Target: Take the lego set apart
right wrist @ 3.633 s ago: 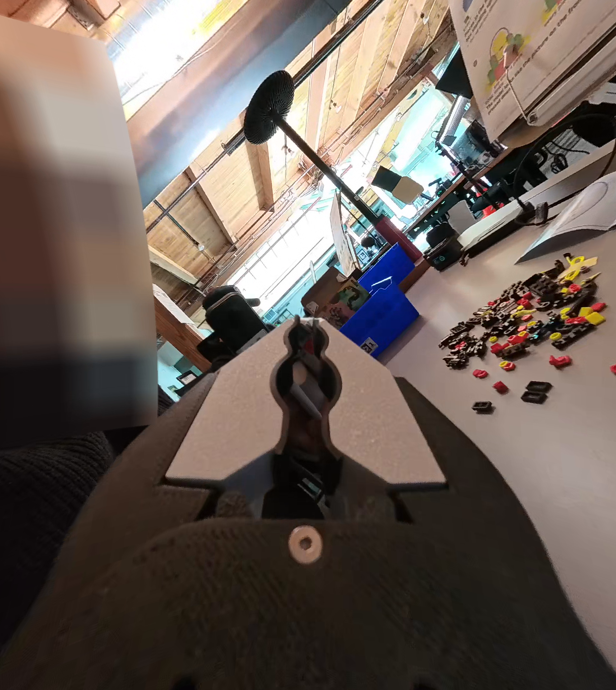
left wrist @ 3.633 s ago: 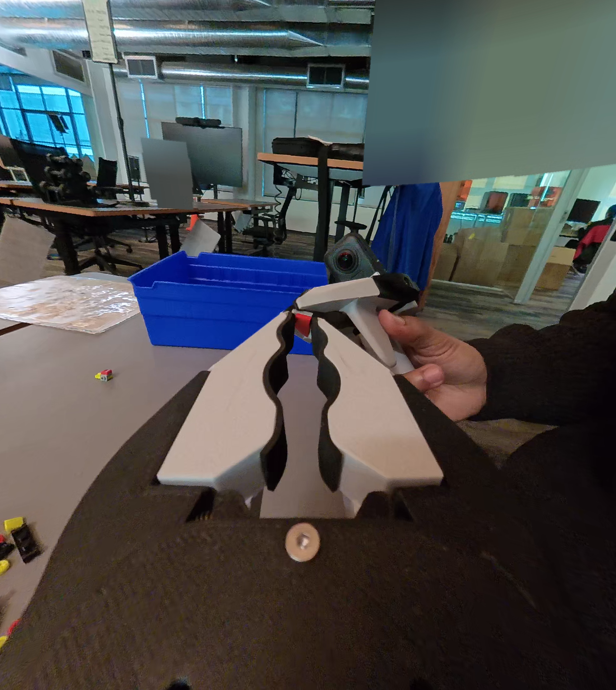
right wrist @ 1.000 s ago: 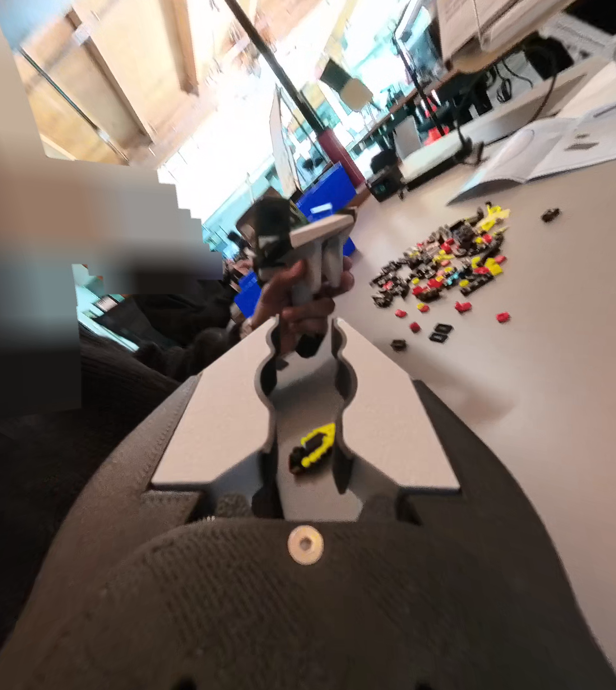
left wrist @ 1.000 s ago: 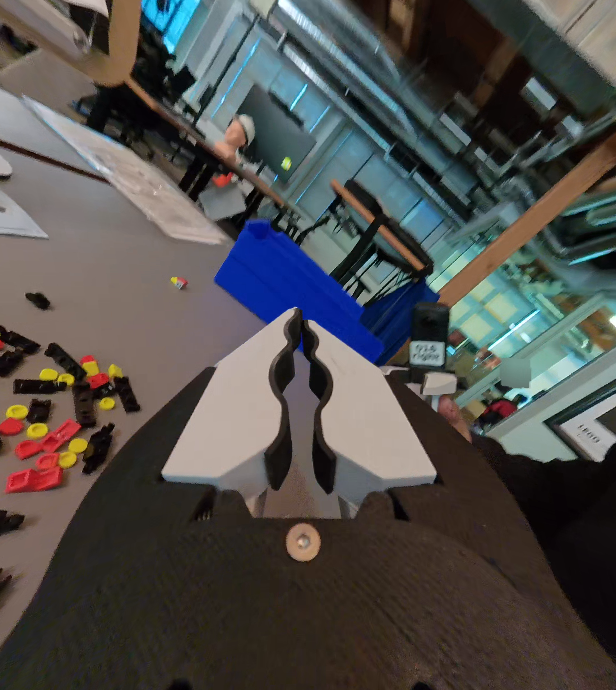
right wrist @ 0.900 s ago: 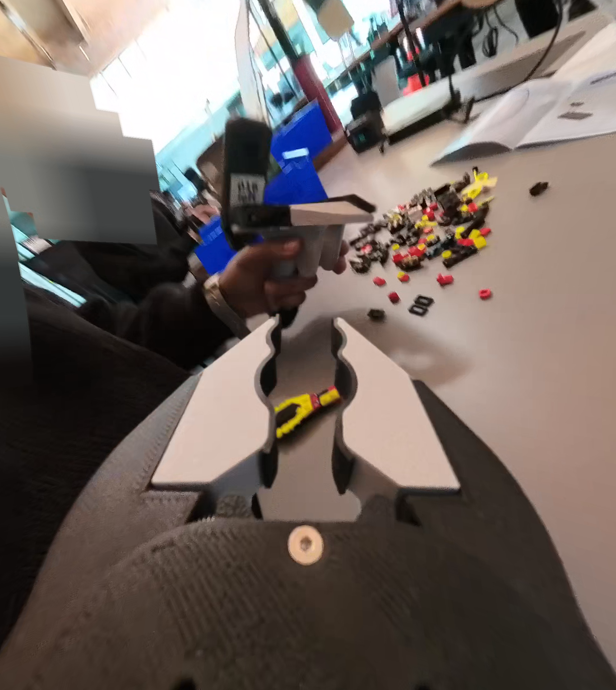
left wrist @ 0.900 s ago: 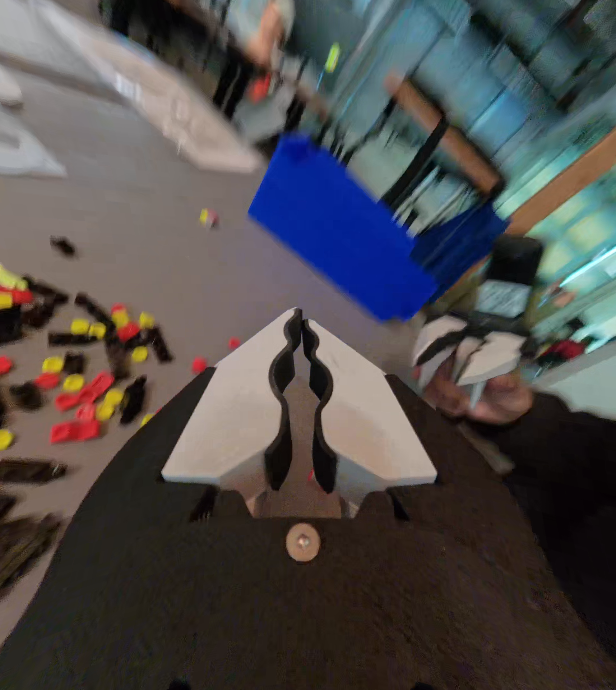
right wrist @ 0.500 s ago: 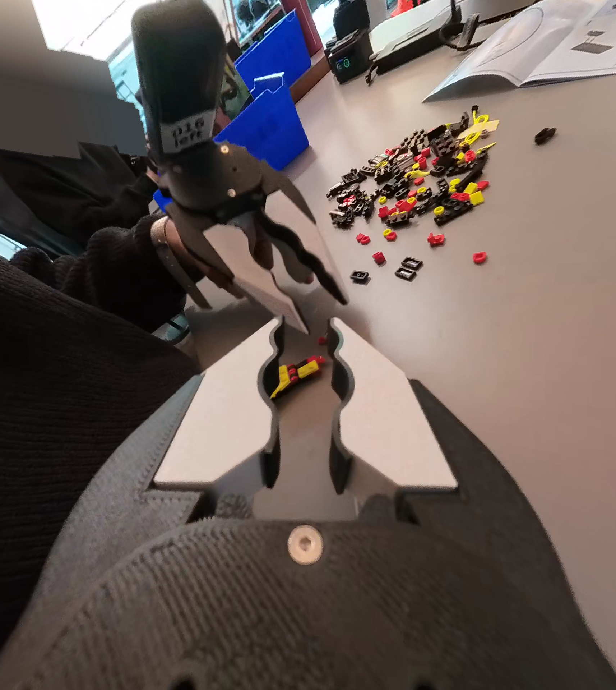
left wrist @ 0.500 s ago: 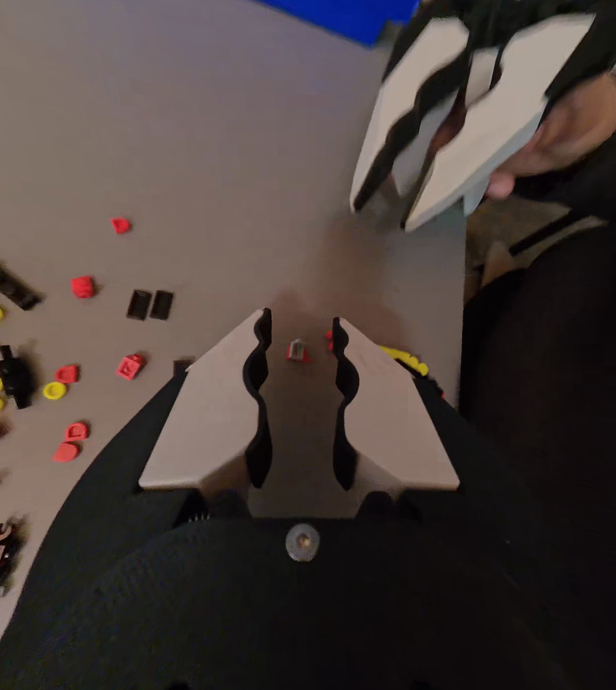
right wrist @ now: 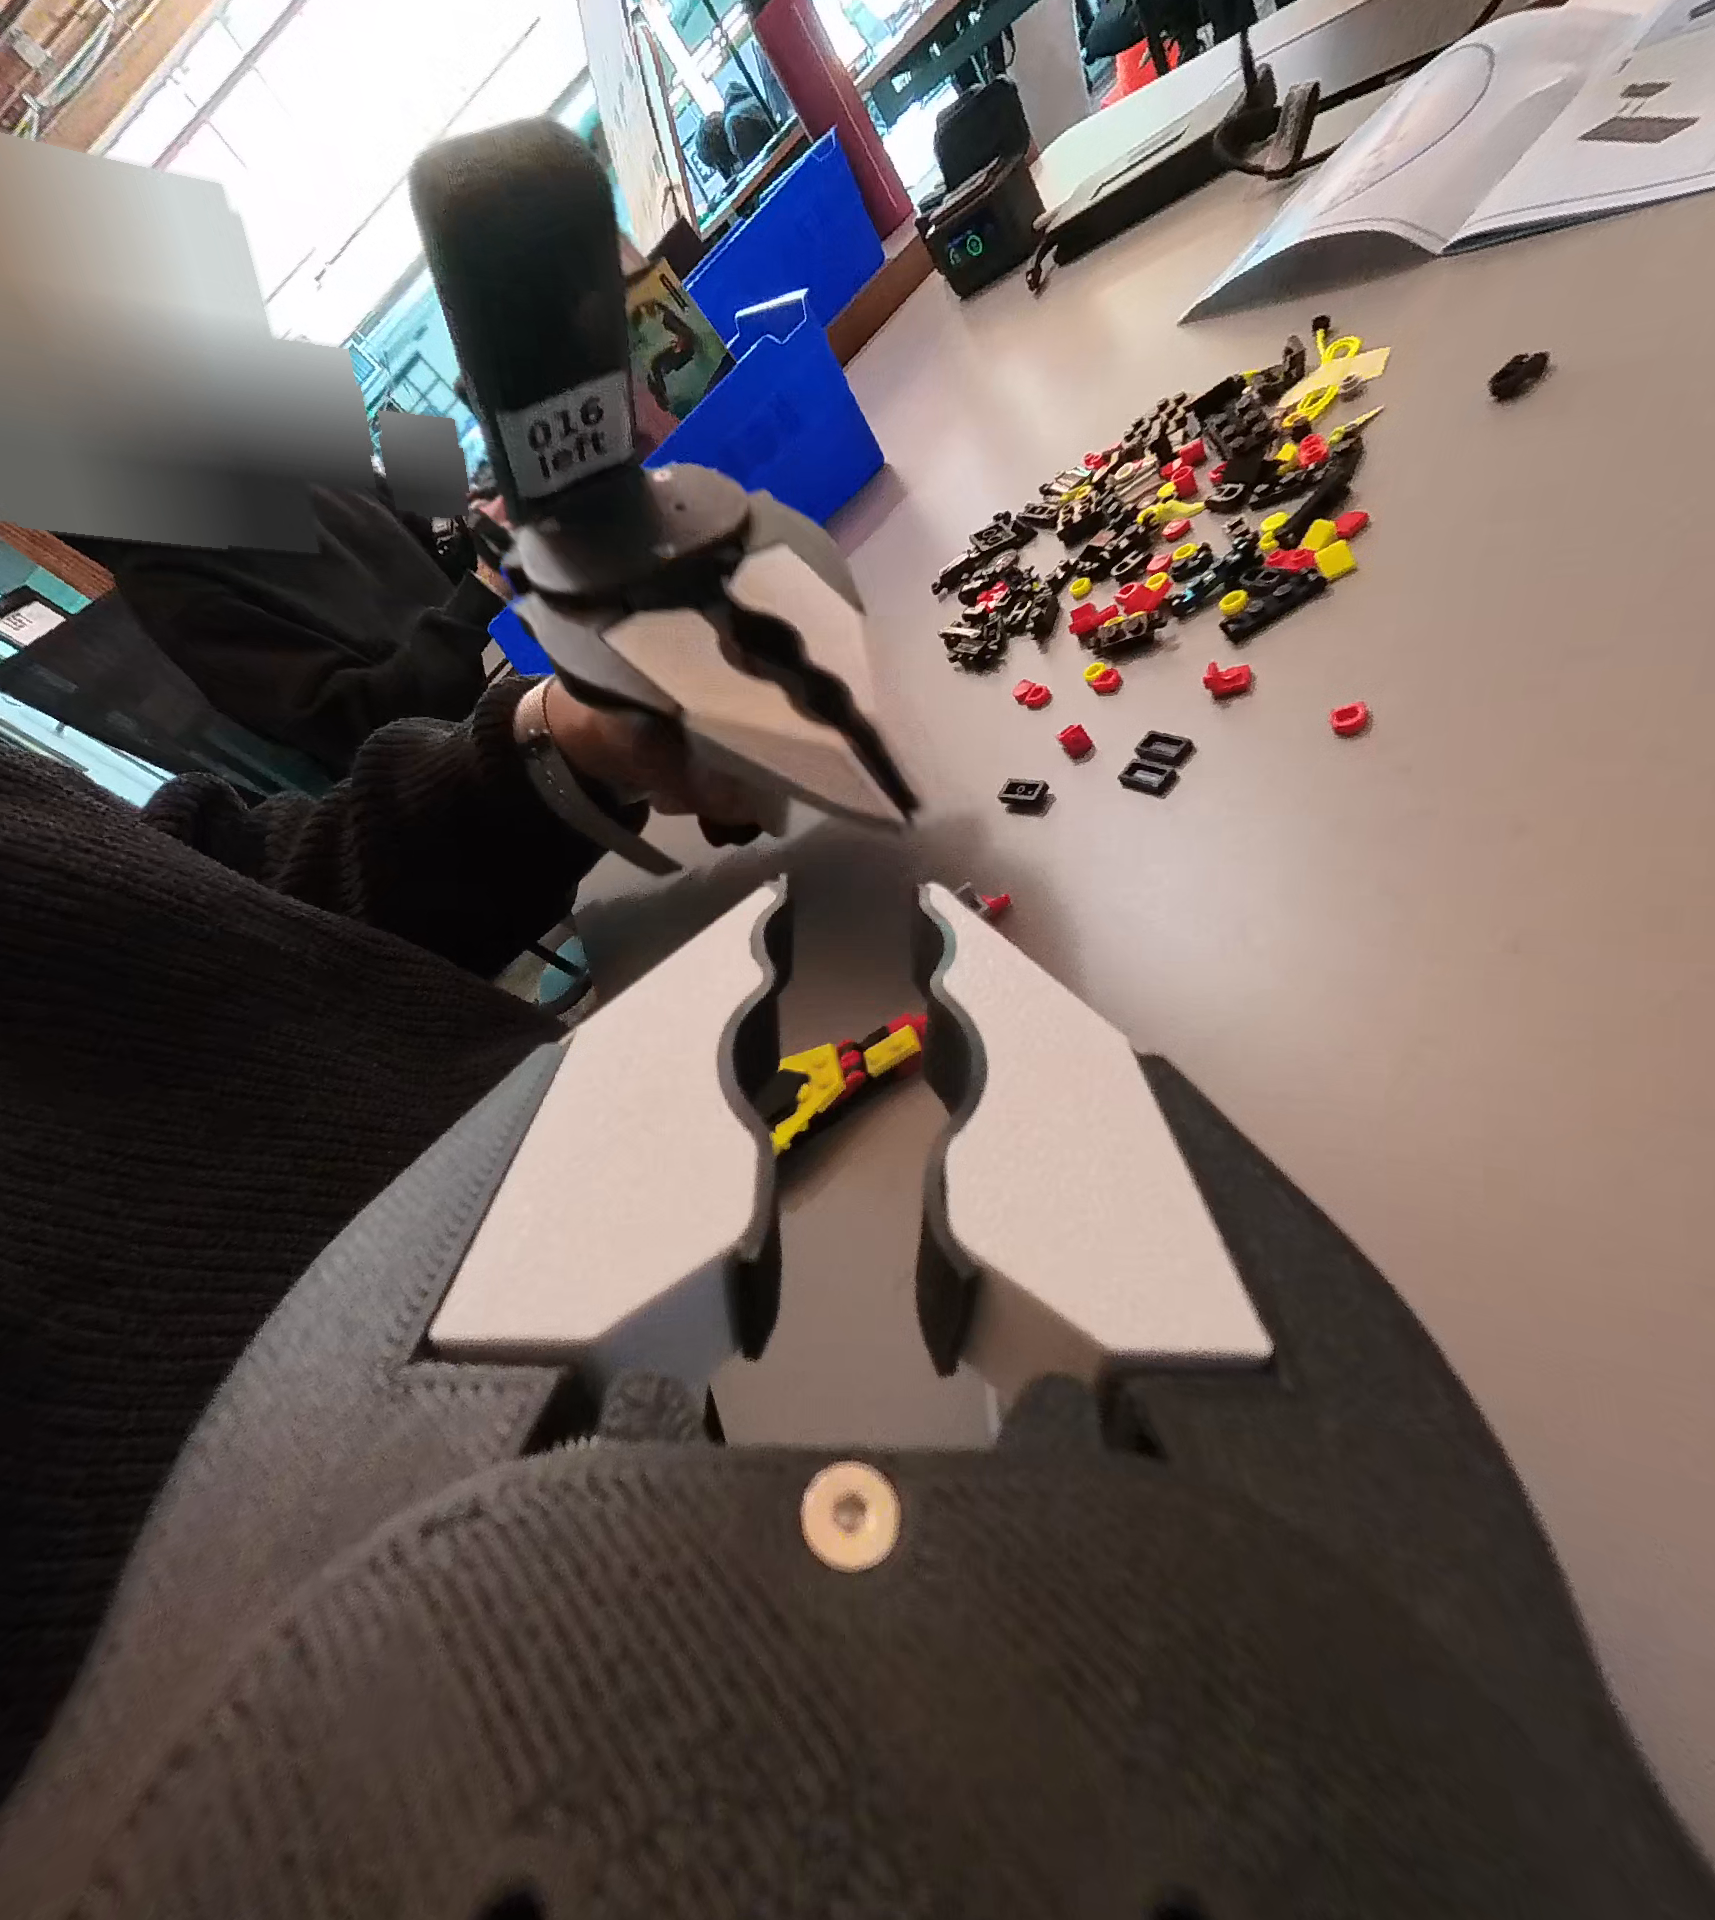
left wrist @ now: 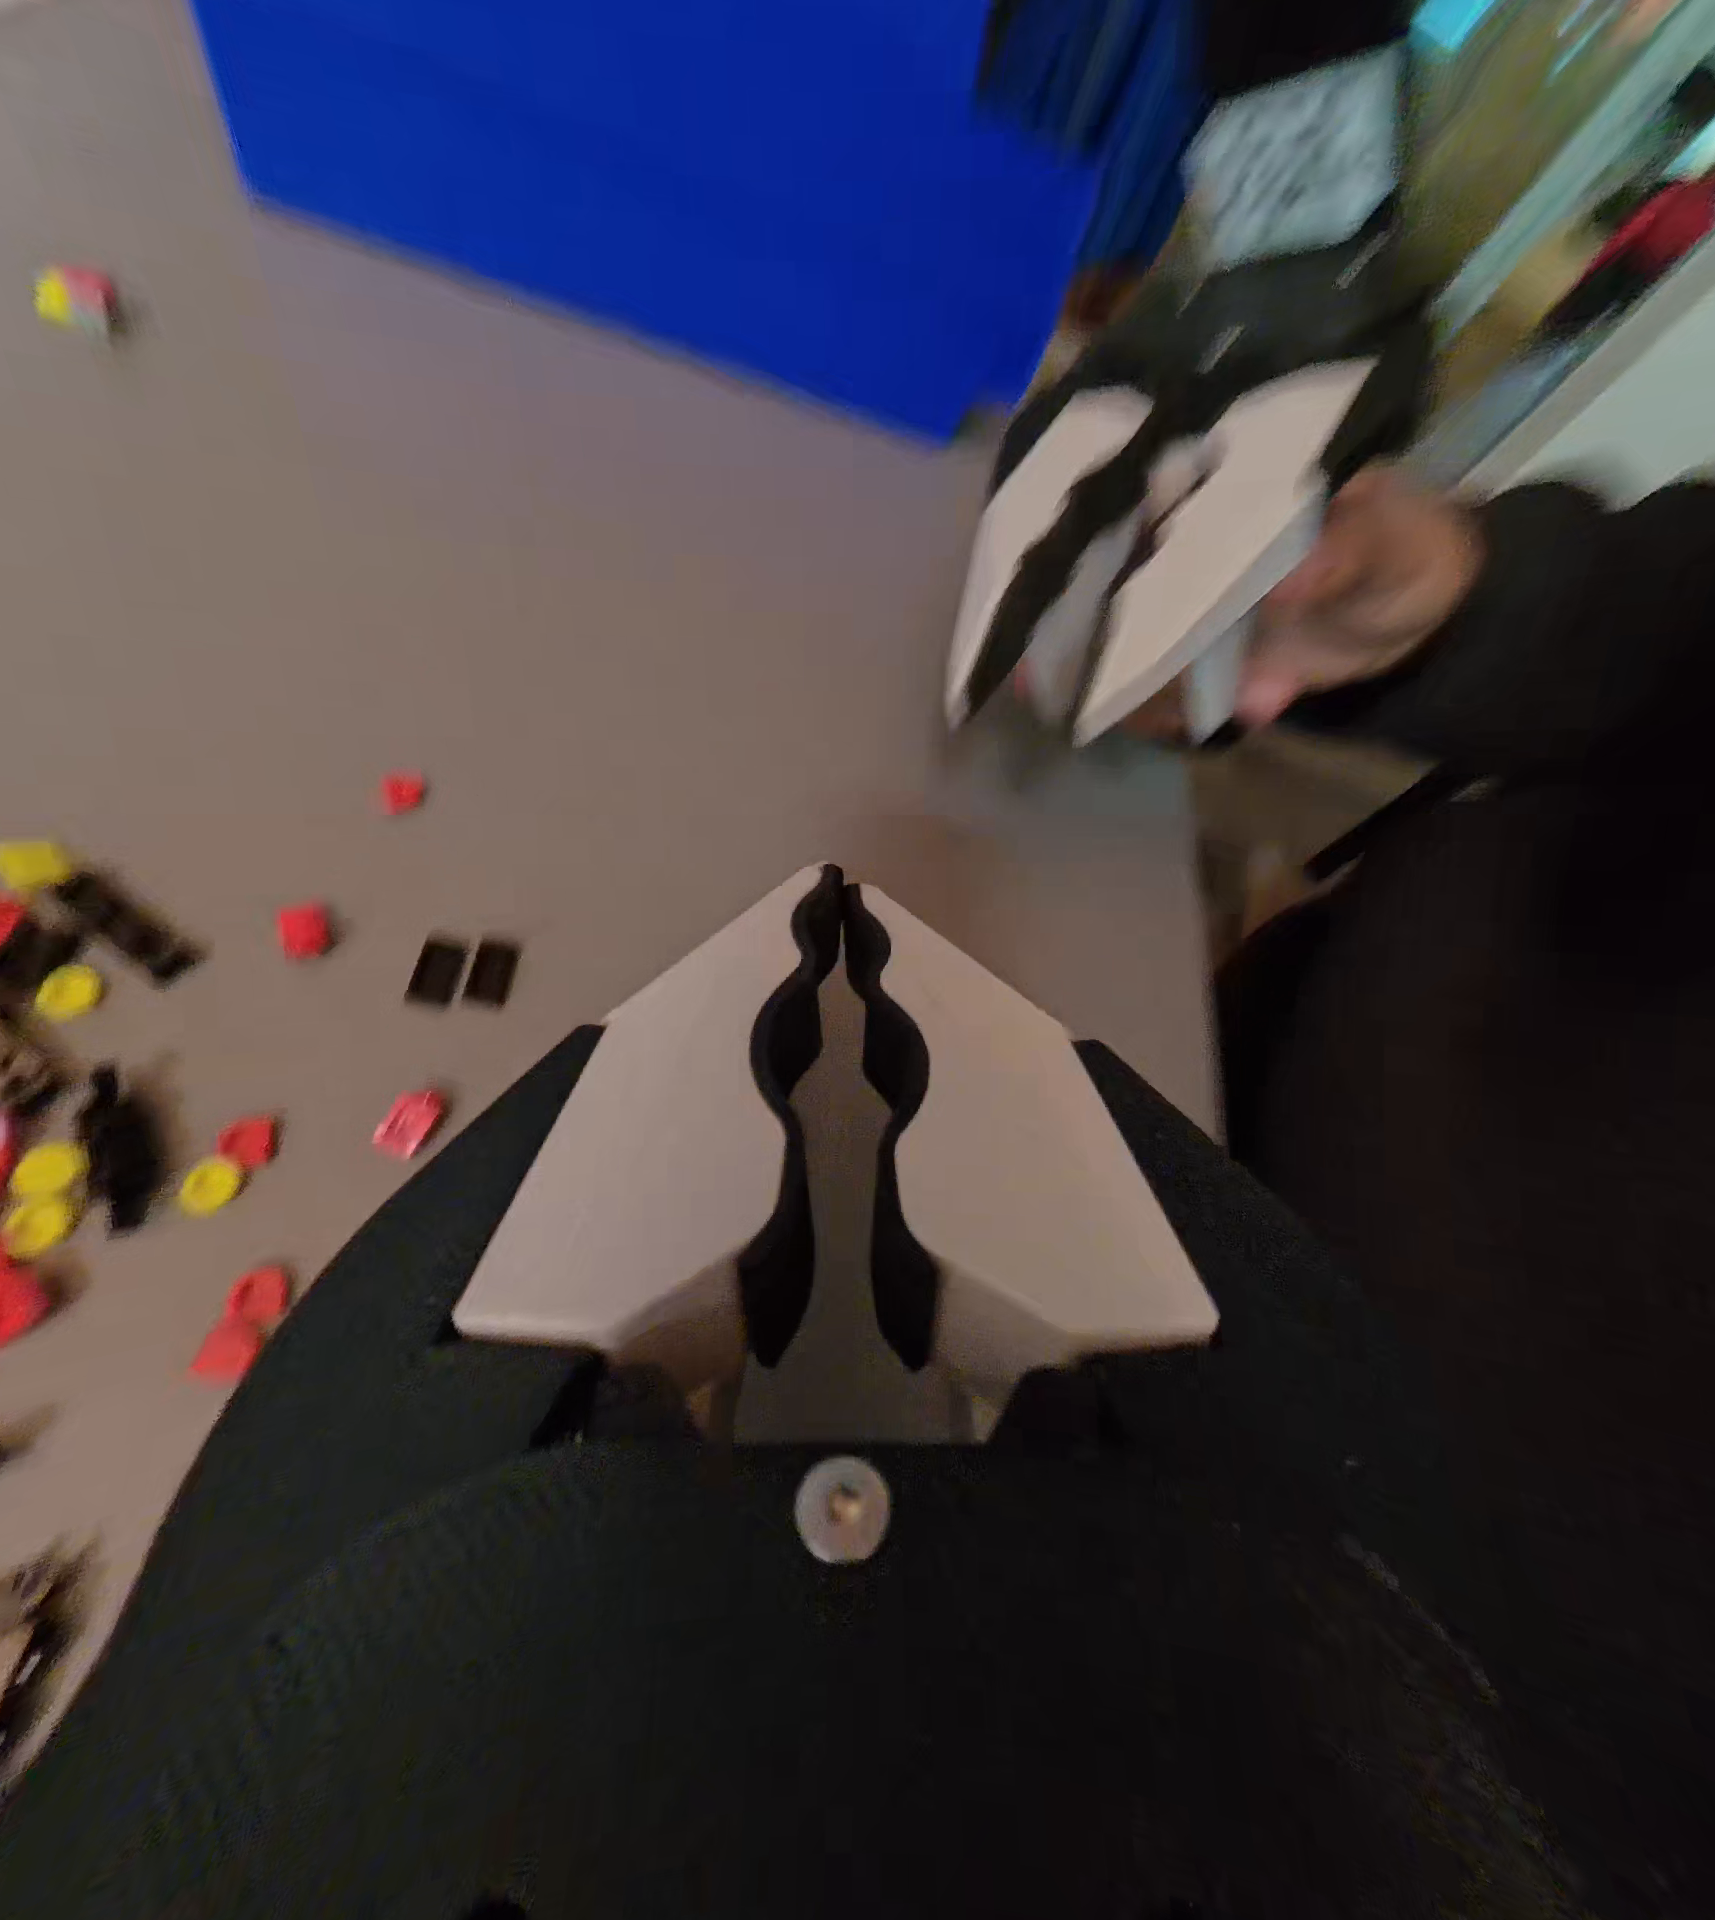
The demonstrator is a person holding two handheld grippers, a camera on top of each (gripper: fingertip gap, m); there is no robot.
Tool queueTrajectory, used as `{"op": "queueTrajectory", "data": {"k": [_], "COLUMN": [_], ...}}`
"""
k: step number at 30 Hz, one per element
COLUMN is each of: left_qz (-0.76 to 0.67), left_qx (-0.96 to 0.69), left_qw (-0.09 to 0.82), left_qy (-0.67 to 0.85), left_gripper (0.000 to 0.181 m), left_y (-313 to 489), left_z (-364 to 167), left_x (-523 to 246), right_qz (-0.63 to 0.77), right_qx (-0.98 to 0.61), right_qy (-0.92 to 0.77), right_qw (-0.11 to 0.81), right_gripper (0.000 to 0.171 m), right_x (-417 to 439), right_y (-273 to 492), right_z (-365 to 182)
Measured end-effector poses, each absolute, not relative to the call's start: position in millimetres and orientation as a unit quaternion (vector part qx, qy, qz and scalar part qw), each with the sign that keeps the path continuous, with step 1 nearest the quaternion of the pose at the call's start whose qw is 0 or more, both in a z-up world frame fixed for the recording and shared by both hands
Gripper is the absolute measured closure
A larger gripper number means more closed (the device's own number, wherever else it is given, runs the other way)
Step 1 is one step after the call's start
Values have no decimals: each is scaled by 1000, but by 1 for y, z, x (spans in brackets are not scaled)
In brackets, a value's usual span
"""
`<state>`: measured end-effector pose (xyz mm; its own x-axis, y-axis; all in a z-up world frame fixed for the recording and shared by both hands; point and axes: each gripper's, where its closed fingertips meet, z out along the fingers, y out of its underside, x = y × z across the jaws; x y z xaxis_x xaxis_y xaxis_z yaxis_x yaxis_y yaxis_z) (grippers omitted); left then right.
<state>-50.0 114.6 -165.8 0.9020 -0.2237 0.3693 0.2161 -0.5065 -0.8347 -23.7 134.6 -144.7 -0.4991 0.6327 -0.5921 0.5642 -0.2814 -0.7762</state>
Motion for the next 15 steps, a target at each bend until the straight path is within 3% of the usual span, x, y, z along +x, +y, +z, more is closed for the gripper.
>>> {"op": "queueTrajectory", "data": {"k": [3,5,11,15], "left_qz": [-288,-278,-170,-116], "left_qx": [-749,-746,-902,-927], "left_qw": [597,603,397,355], "left_qy": [-16,-51,6,41], "left_gripper": [181,181,176,171], "left_y": [115,115,97,93], "left_z": [-115,-112,-202,-222], "left_x": [-50,-64,-60,-58], "right_qz": [628,628,628,637], "right_qx": [-500,-499,-496,-499], "right_qy": [-597,-597,-599,-588], "right_qw": [19,13,8,-8], "right_gripper": [148,148,148,148], "right_x": [-24,-23,-20,-19], "right_y": [130,127,125,124], "right_z": [-146,-146,-145,-143]}}
